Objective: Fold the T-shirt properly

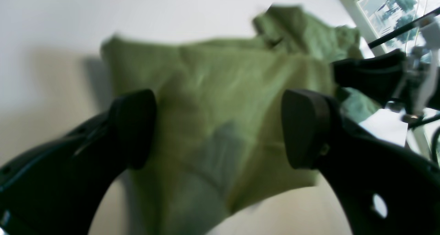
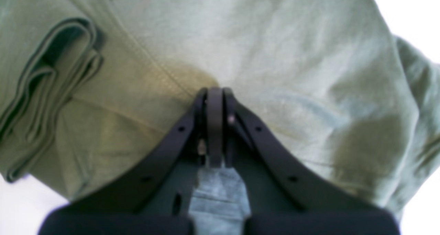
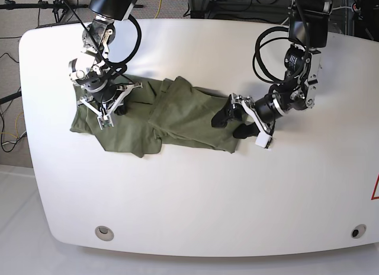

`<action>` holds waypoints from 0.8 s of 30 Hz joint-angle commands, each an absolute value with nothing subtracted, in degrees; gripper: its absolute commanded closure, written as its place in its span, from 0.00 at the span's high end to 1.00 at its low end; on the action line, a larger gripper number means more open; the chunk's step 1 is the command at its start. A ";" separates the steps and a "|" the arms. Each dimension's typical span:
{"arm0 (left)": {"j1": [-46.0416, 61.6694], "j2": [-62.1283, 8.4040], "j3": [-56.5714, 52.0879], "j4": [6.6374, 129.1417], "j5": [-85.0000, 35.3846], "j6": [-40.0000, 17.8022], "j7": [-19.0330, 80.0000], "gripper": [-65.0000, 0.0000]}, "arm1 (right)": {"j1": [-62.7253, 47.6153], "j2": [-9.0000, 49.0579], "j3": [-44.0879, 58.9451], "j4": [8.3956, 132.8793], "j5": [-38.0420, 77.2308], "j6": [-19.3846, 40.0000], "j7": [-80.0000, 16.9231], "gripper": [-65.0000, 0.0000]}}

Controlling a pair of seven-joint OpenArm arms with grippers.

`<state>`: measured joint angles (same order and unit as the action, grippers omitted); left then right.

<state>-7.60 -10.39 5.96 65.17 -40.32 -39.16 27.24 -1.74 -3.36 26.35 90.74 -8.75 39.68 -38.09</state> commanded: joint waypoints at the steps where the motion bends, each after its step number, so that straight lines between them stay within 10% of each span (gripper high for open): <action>1: -8.66 -10.33 5.85 63.43 -39.34 -40.00 24.13 0.83 | -1.54 -3.21 26.33 93.93 -8.66 40.00 -38.11 0.00; 7: -8.57 -9.71 6.11 61.58 -32.75 -40.00 22.73 0.75 | -1.54 -3.30 26.33 97.10 -8.57 40.00 -38.20 0.00; 18: -8.57 -6.37 6.02 61.49 -18.15 -28.26 22.81 0.12 | -1.54 -3.30 26.33 101.14 -8.57 40.00 -38.20 0.00; 24: -8.40 -6.37 6.11 61.41 -14.46 -23.25 22.81 0.00 | -1.63 -3.74 26.42 103.52 -8.48 40.00 -38.20 0.00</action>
<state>-8.69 -5.96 5.98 61.95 -19.86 -27.46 18.22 -2.33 -3.53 26.30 101.43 -9.15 40.07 -39.44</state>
